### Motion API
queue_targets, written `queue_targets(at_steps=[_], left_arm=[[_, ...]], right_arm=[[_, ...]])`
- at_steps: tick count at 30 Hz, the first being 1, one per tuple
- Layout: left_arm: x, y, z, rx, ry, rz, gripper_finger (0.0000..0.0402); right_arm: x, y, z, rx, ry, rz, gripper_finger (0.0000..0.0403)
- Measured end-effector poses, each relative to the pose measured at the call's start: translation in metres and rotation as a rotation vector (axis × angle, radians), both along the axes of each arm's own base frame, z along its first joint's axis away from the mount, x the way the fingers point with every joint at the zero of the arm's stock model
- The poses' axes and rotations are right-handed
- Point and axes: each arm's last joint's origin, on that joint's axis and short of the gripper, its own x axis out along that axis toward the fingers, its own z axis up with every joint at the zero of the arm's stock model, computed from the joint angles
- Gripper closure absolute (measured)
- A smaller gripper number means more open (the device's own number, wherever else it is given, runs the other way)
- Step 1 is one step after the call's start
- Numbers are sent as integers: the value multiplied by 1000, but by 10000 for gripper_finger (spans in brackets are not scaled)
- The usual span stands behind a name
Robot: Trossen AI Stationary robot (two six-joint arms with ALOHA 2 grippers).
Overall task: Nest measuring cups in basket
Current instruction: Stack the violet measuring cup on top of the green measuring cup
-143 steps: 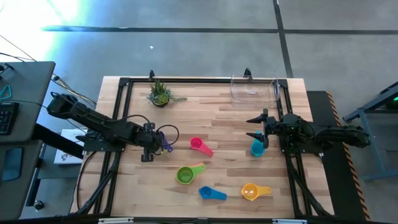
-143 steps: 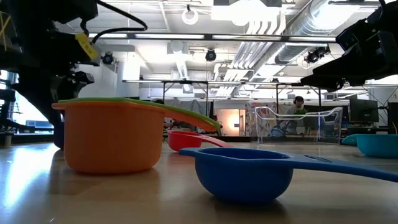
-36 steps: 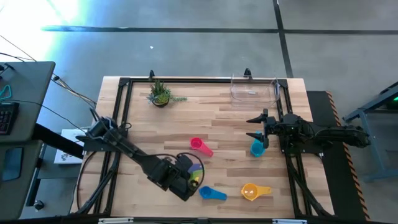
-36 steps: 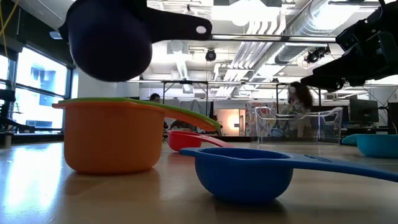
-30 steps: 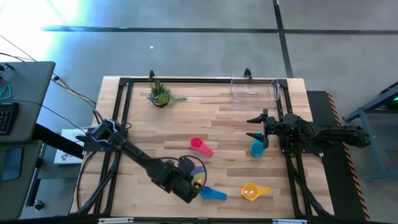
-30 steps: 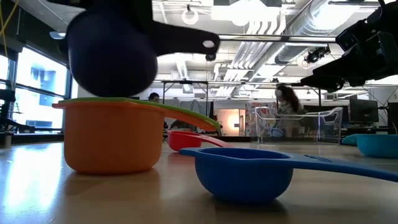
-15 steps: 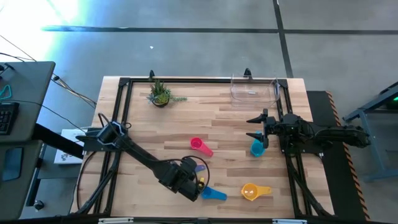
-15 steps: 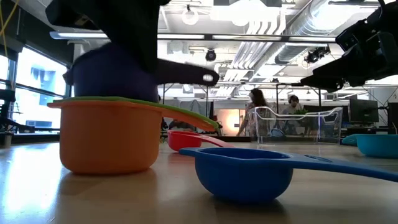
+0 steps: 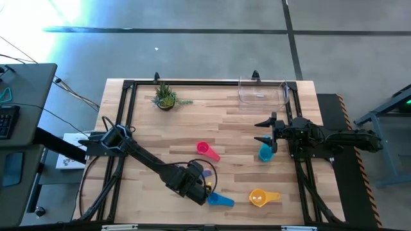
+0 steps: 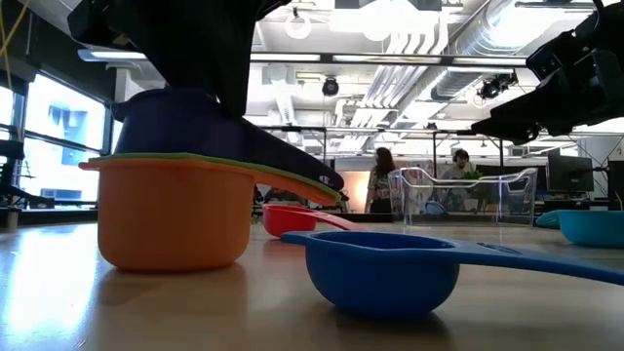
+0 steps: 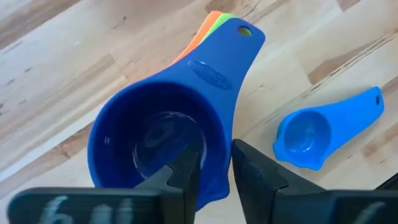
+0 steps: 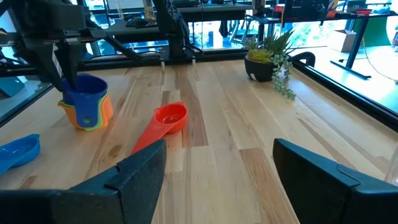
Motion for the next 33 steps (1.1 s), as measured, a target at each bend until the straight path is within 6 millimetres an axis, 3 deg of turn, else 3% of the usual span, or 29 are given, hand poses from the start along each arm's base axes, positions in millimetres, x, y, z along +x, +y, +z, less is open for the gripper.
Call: queue_targets(at_steps=[7, 18, 33], left_arm=[[2, -2, 6, -31, -10, 0, 284], [-2, -6, 8, -12, -4, -7, 286], [4, -8, -11, -16, 3, -2, 286]], right_arm=[[0, 0, 0, 0, 0, 0, 116], [0, 0, 0, 0, 0, 0, 116], [0, 0, 0, 0, 0, 0, 116]])
